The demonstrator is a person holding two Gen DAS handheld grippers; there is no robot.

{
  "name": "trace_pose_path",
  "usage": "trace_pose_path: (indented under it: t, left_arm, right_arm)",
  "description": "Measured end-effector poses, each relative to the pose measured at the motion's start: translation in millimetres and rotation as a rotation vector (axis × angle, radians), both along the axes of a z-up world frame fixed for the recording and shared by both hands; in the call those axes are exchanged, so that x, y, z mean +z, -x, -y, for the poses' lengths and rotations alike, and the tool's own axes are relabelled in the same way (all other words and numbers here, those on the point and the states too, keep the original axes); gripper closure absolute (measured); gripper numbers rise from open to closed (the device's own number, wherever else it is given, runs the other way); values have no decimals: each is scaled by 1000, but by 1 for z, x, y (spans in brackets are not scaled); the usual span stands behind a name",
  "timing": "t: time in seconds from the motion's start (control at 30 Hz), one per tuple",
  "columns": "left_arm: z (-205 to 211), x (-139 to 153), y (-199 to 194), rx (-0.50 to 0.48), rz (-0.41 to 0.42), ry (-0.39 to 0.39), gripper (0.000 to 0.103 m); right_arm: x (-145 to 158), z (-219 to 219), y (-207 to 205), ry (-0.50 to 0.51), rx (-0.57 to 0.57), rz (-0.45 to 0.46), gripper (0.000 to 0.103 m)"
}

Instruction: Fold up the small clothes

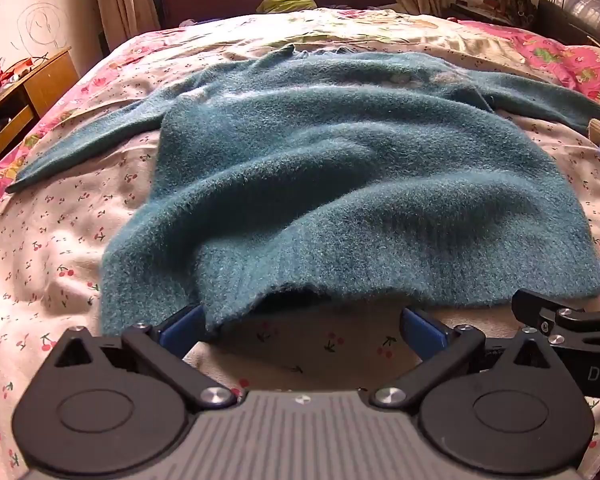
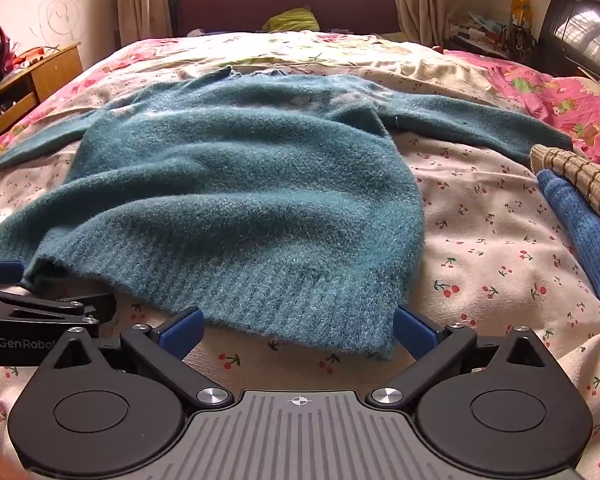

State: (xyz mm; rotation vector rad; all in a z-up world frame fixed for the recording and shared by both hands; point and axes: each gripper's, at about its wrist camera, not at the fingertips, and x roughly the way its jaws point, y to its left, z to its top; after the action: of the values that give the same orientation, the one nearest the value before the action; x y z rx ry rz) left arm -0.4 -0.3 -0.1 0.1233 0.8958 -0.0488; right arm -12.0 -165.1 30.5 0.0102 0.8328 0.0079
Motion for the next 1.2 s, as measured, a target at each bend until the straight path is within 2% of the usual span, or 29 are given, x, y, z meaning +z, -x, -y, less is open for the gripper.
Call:
trace_pose_path:
  t: [1.2]
  left_arm:
    - [-1, 1, 1, -6, -7, 23, 0]
  right_arm:
    - [-4, 5, 1, -11, -12, -9, 3]
